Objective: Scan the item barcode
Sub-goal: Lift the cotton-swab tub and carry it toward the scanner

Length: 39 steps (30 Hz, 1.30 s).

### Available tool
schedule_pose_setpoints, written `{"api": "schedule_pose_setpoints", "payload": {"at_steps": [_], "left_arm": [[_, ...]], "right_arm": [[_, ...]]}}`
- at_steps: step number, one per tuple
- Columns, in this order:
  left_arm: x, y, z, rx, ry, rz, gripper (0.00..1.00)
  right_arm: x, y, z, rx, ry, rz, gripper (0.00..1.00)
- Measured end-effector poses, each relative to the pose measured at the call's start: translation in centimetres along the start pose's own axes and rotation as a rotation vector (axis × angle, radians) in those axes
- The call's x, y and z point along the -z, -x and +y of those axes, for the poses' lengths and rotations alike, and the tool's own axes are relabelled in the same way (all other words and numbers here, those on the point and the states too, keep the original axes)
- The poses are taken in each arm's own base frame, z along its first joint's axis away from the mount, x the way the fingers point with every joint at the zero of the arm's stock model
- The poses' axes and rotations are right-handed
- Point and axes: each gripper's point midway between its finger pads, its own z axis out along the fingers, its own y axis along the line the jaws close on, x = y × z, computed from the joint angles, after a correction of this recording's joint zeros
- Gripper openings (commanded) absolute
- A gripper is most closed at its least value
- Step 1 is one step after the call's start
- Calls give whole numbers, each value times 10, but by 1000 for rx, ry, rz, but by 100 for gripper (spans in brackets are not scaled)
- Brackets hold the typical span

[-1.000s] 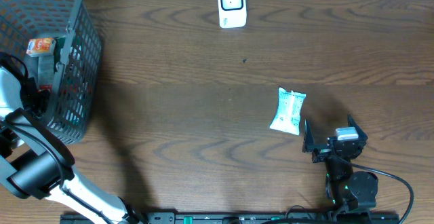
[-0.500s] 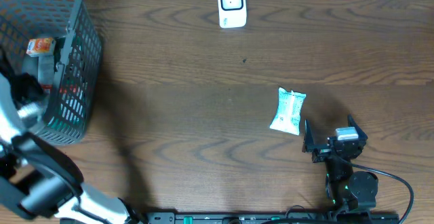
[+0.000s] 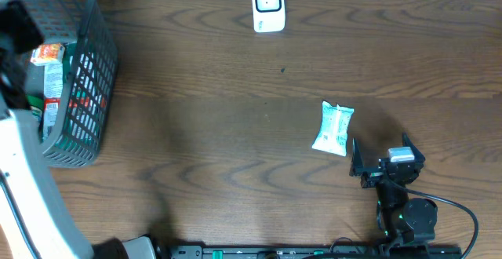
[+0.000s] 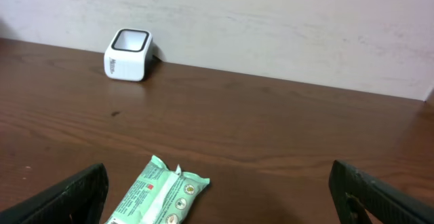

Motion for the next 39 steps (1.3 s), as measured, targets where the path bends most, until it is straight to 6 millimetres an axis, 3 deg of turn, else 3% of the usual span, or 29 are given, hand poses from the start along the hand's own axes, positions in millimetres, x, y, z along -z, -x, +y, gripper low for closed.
{"api": "schedule_pose_setpoints", "payload": {"at_steps": [3, 5, 8, 13, 19, 27, 34, 39], "left_arm": [[27, 13, -39, -11, -98, -55, 63], [43, 7, -69, -25, -176, -42, 63], [60, -18, -116, -63, -293, 45, 63], [74, -77, -176, -136, -405, 261, 63], [64, -151, -251, -279, -468, 475, 63], [54, -246, -337, -454, -545, 704, 63], [51, -313, -383, -532, -592, 847, 65], [51, -344, -406, -563, -614, 883, 63]], "right_arm": [[0, 0, 0, 0, 0, 0, 99], [0, 0, 0, 0, 0, 0, 99], [0, 0, 0, 0, 0, 0, 99], [0, 0, 0, 0, 0, 0, 99], [0, 0, 0, 0, 0, 0, 99], [0, 0, 0, 0, 0, 0, 99], [0, 0, 0, 0, 0, 0, 99], [0, 0, 0, 0, 0, 0, 99]]}}
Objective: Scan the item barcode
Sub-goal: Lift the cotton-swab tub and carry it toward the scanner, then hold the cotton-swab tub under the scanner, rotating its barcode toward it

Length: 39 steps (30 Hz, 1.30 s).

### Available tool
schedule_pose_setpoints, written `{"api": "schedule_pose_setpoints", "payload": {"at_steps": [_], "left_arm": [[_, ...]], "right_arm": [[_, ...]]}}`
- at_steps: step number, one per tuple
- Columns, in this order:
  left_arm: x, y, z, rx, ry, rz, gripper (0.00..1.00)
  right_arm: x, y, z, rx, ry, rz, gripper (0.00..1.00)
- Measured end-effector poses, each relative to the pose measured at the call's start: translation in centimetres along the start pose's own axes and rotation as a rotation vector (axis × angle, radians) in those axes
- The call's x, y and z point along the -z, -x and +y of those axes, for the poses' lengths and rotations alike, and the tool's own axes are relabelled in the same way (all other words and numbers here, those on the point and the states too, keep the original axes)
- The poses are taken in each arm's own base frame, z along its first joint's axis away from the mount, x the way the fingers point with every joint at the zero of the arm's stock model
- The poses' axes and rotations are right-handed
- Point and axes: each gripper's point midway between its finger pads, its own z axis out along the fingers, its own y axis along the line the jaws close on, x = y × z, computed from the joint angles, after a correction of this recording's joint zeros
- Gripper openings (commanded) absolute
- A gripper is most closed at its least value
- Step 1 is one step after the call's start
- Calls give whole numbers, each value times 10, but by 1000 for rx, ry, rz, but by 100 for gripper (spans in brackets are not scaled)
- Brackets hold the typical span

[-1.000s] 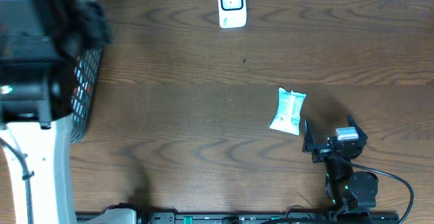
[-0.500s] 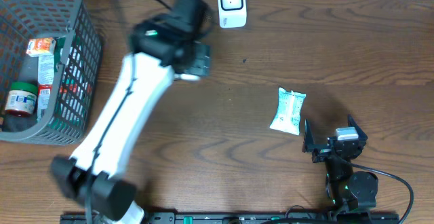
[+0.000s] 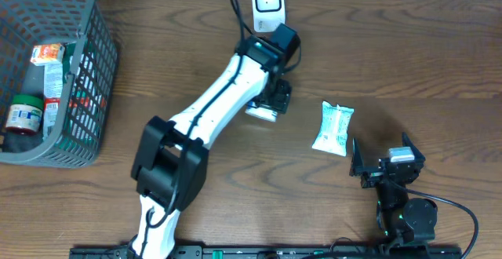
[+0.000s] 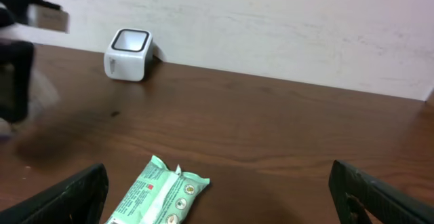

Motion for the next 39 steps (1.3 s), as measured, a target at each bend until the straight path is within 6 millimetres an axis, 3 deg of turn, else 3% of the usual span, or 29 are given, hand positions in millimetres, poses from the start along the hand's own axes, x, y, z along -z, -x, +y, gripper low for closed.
{"api": "schedule_pose_setpoints", "payload": {"at_steps": [10, 23, 31, 39], "left_arm": [[-32, 2, -21, -1, -7, 13, 63], [-39, 7, -34, 6, -24, -22, 63], [-58, -2, -55, -16, -42, -42, 63], [-59, -5, -69, -25, -56, -52, 65]], "right_arm": [[0, 0, 0, 0, 0, 0, 99], [0, 0, 0, 0, 0, 0, 99], [0, 0, 0, 0, 0, 0, 99], [0, 0, 0, 0, 0, 0, 99]]}}
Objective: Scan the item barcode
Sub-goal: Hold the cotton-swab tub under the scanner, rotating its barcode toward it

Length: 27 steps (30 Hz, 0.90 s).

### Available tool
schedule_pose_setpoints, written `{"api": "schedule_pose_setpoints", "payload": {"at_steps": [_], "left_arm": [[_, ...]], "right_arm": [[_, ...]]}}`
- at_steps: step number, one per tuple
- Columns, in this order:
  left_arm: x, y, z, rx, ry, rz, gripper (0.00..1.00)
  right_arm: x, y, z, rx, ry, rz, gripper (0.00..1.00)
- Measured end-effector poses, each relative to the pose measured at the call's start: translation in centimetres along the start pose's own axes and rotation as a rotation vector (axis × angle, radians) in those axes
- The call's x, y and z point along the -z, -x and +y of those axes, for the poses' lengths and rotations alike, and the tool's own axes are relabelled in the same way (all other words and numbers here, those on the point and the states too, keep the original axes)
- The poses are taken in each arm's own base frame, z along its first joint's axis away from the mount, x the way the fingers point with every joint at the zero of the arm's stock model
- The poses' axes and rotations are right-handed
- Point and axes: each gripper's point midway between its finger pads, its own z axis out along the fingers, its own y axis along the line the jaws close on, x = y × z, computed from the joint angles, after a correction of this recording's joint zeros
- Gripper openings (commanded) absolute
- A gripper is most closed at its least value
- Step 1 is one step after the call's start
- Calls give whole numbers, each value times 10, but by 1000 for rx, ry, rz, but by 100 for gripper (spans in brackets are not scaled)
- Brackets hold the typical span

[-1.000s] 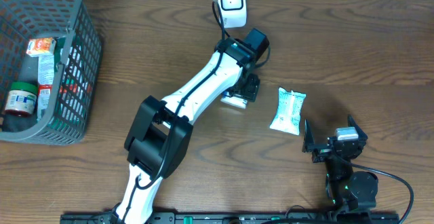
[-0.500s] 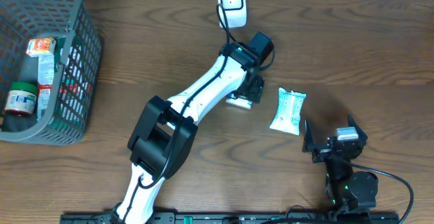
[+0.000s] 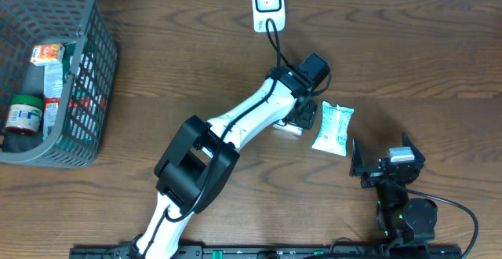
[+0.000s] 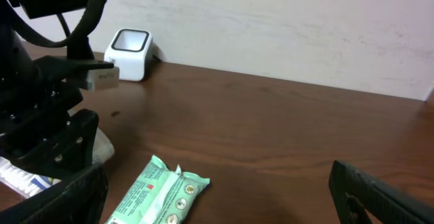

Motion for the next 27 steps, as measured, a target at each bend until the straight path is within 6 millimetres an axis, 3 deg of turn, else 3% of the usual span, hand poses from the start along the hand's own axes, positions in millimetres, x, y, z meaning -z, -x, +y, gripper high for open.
{"api": "schedule_pose_setpoints", "payload": {"at_steps": [2, 15, 27], "left_arm": [[0, -1, -1, -3, -1, 1, 71], [-3, -8, -6, -2, -21, 23, 85], [-3, -11, -9, -3, -32, 35, 85]], "right_arm": [[0, 0, 0, 0, 0, 0, 99], [0, 0, 0, 0, 0, 0, 99], [0, 0, 0, 0, 0, 0, 99]]}}
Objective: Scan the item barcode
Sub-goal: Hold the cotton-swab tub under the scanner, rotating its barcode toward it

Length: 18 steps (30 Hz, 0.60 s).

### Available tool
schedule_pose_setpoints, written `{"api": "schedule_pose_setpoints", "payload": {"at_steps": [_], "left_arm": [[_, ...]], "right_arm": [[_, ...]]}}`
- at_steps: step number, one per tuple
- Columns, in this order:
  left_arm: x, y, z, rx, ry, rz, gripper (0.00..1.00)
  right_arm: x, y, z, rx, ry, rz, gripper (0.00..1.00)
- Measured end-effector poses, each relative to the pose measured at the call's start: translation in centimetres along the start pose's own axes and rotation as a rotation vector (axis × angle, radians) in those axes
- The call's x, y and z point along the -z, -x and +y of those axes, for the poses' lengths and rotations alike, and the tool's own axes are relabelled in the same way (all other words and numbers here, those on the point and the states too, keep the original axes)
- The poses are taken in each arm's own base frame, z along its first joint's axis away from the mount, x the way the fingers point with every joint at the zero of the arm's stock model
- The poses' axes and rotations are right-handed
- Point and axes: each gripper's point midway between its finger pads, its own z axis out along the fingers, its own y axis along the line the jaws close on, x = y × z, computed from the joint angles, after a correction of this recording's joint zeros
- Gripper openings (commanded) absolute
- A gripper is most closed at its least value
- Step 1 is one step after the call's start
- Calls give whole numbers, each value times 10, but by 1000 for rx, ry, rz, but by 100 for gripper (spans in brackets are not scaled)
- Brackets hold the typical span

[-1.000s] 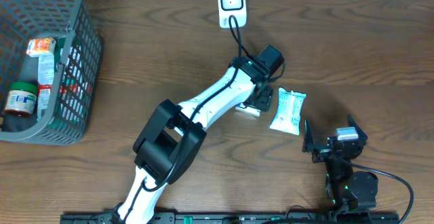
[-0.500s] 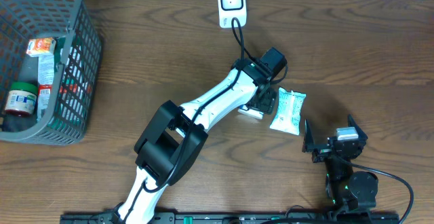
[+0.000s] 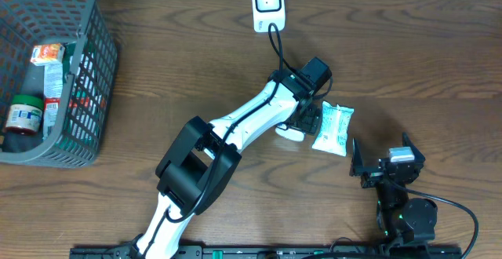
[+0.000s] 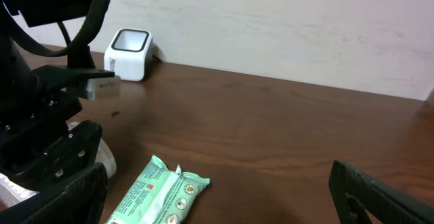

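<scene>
My left gripper point(image 3: 303, 121) reaches to the table's middle, shut on a white item point(image 3: 287, 132) that hangs just left of a green packet point(image 3: 333, 128). The right wrist view shows that gripper point(image 4: 57, 149) as a dark mass at the left, with the white item point(image 4: 103, 158) peeking out below it and the green packet point(image 4: 159, 193) lying flat beside it. The white barcode scanner point(image 3: 267, 6) stands at the table's far edge, its window point(image 4: 129, 41) facing up. My right gripper point(image 3: 384, 165) rests open near the front edge, just right of the packet, holding nothing.
A grey wire basket point(image 3: 82, 94) with several groceries sits at the far left. The left arm's white links point(image 3: 235, 129) cross the table's middle diagonally. A pale wall point(image 4: 271, 27) stands right behind the scanner.
The left gripper with the white item has shifted slightly, sitting a little lower and closer to the green packet. The right gripper and the packet have not moved.
The left arm was first over the basket at the far left. Then it was at mid-table below the scanner with a white item under its gripper. After that it stood beside the green packet, where it remains, slightly lower.
</scene>
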Motion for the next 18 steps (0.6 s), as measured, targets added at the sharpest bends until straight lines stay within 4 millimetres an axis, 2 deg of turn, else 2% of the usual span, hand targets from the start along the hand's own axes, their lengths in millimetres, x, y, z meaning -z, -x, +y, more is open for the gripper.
{"api": "schedule_pose_setpoints", "payload": {"at_steps": [9, 18], "left_arm": [[1, -1, 0, 0, 1, 2, 85], [14, 3, -3, -2, -13, -26, 86]], "right_arm": [[0, 0, 0, 0, 0, 0, 99], [0, 0, 0, 0, 0, 0, 99]]}}
